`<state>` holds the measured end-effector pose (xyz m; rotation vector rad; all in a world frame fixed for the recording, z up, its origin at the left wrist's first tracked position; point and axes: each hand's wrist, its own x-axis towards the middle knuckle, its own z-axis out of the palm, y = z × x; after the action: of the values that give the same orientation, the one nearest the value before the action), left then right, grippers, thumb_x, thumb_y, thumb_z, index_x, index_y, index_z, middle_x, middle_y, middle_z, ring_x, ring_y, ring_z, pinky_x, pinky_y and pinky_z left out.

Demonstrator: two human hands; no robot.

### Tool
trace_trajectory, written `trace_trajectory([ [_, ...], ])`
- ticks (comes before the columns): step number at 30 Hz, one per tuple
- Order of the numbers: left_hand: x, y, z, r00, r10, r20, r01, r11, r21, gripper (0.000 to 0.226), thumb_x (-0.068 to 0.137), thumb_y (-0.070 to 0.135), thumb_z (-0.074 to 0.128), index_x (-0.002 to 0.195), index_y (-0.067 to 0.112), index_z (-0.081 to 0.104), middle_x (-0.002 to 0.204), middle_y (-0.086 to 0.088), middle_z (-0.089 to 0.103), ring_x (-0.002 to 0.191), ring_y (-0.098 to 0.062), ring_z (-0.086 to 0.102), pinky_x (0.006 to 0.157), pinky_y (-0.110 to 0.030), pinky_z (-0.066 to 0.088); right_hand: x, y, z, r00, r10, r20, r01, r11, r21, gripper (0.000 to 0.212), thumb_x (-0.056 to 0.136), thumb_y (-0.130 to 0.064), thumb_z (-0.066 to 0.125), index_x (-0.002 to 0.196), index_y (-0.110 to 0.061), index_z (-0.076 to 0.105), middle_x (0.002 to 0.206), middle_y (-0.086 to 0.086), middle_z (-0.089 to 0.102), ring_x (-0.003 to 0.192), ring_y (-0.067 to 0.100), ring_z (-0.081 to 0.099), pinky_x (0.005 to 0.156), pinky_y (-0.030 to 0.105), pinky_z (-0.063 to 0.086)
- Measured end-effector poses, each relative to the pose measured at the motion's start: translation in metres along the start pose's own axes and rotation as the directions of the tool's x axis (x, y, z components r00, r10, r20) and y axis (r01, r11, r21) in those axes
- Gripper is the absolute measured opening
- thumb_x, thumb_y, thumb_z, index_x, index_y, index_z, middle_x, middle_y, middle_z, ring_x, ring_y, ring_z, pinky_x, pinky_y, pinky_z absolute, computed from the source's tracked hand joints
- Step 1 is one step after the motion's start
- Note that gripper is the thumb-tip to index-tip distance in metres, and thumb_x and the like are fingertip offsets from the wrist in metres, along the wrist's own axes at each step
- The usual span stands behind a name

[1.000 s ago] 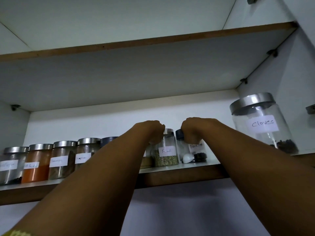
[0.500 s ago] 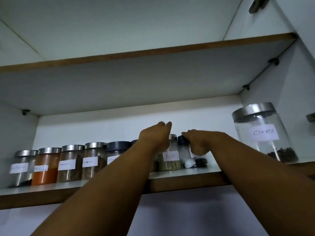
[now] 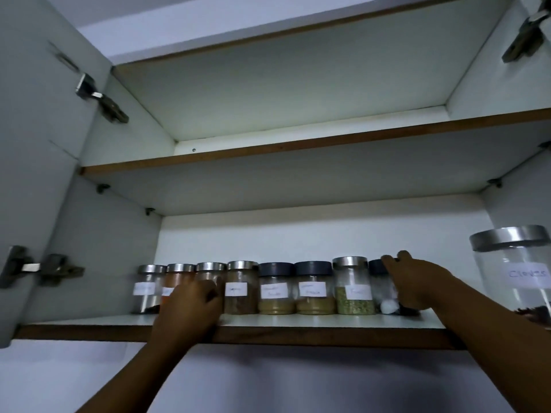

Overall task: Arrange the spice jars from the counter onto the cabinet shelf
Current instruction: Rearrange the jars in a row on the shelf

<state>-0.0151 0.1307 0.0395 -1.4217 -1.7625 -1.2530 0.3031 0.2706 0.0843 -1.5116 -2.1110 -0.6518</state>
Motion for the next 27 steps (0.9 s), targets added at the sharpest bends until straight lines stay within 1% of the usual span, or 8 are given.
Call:
trace_trajectory([
  [3, -0.005, -0.021, -0.015, 0.997, -0.073, -0.035, 0.074, 0.996, 0.043, 0.017, 0.085, 0.018, 0.05, 0.077, 0.014, 0.064, 0.07, 0.001, 0.062, 0.065, -0.013, 0.057, 0.055, -0.024, 0.042, -0.002, -0.017, -0.004, 1.0, -0.025, -0.009, 0.025, 0.999, -0.043, 0.058, 0.08, -0.032, 0.063, 0.133, -0.023, 0.04, 0.131, 0.002, 0.047, 0.112, 0.02, 0.054, 0.083, 0.028, 0.047],
  [7, -0.006, -0.024, -0.02, 0.996, -0.032, -0.079, 0.037, 0.997, 0.062, 0.021, 0.084, 0.023, 0.047, 0.068, 0.013, 0.058, 0.065, -0.001, 0.06, 0.062, -0.016, 0.055, 0.054, -0.026, 0.041, -0.009, -0.04, -0.006, 0.998, -0.029, 0.051, 0.022, 0.991, 0.135, 0.029, 0.086, -0.026, 0.058, 0.114, -0.018, 0.061, 0.119, 0.002, 0.06, 0.104, 0.016, 0.057, 0.073, 0.018, 0.044],
  [9, -0.007, -0.029, -0.024, 0.994, -0.028, -0.104, 0.034, 0.998, 0.057, 0.025, 0.085, 0.024, 0.047, 0.061, 0.019, 0.05, 0.063, 0.0, 0.057, 0.062, -0.017, 0.054, 0.05, -0.024, 0.034, -0.014, -0.05, -0.007, 0.998, -0.038, 0.056, 0.028, 0.985, 0.172, 0.023, 0.086, -0.023, 0.057, 0.107, -0.017, 0.066, 0.112, 0.002, 0.064, 0.1, 0.016, 0.059, 0.068, 0.016, 0.042],
  [11, -0.006, -0.038, -0.028, 0.994, -0.028, -0.103, 0.033, 0.998, 0.047, 0.029, 0.086, 0.026, 0.046, 0.058, 0.021, 0.044, 0.064, -0.002, 0.057, 0.065, -0.021, 0.056, 0.051, -0.025, 0.033, -0.02, -0.058, -0.01, 0.999, -0.012, 0.029, 0.007, 0.982, 0.186, 0.02, 0.085, -0.024, 0.058, 0.101, -0.018, 0.069, 0.108, 0.002, 0.066, 0.098, 0.017, 0.06, 0.075, 0.021, 0.045],
  [15, 0.003, -0.046, -0.04, 0.994, 0.033, -0.109, -0.012, 0.982, 0.188, 0.03, 0.089, 0.031, 0.041, 0.075, 0.013, 0.061, 0.088, -0.012, 0.067, 0.085, -0.03, 0.062, 0.064, -0.03, 0.038, -0.039, -0.071, -0.028, 0.989, 0.019, -0.144, 0.011, 0.979, 0.202, 0.012, 0.085, -0.026, 0.055, 0.083, -0.024, 0.067, 0.098, 0.002, 0.069, 0.088, 0.02, 0.062, 0.074, 0.029, 0.05],
  [19, -0.01, -0.032, -0.026, 0.993, 0.09, -0.081, -0.077, 0.985, 0.152, 0.034, 0.091, 0.03, 0.038, 0.07, 0.015, 0.06, 0.084, -0.009, 0.067, 0.073, -0.025, 0.055, 0.06, -0.028, 0.034, -0.076, -0.061, -0.043, 0.975, 0.011, -0.224, -0.03, 0.996, -0.08, 0.022, 0.087, -0.029, 0.048, 0.094, -0.02, 0.066, 0.097, 0.005, 0.068, 0.087, 0.026, 0.063, 0.066, 0.028, 0.045],
  [23, -0.032, 0.016, -0.001, 0.967, 0.25, -0.055, -0.239, 0.959, 0.152, 0.038, 0.091, 0.034, 0.035, 0.083, 0.014, 0.066, 0.089, -0.007, 0.066, 0.082, -0.023, 0.058, 0.065, -0.029, 0.041, -0.101, -0.04, -0.065, 0.931, -0.076, -0.356, -0.06, 0.933, -0.354, 0.027, 0.088, -0.032, 0.047, 0.105, -0.02, 0.064, 0.103, 0.004, 0.068, 0.094, 0.025, 0.062, 0.075, 0.029, 0.043],
  [27, -0.047, 0.066, 0.013, 0.929, 0.369, -0.033, -0.354, 0.911, 0.21, 0.039, 0.093, 0.035, 0.032, 0.09, 0.017, 0.066, 0.096, -0.004, 0.065, 0.089, -0.021, 0.057, 0.067, -0.029, 0.036, -0.113, -0.005, -0.09, 0.816, 0.076, -0.573, -0.243, 0.944, -0.221, 0.038, 0.084, -0.035, 0.056, 0.115, -0.015, 0.06, 0.105, 0.015, 0.06, 0.092, 0.034, 0.058, 0.078, 0.038, 0.046],
])
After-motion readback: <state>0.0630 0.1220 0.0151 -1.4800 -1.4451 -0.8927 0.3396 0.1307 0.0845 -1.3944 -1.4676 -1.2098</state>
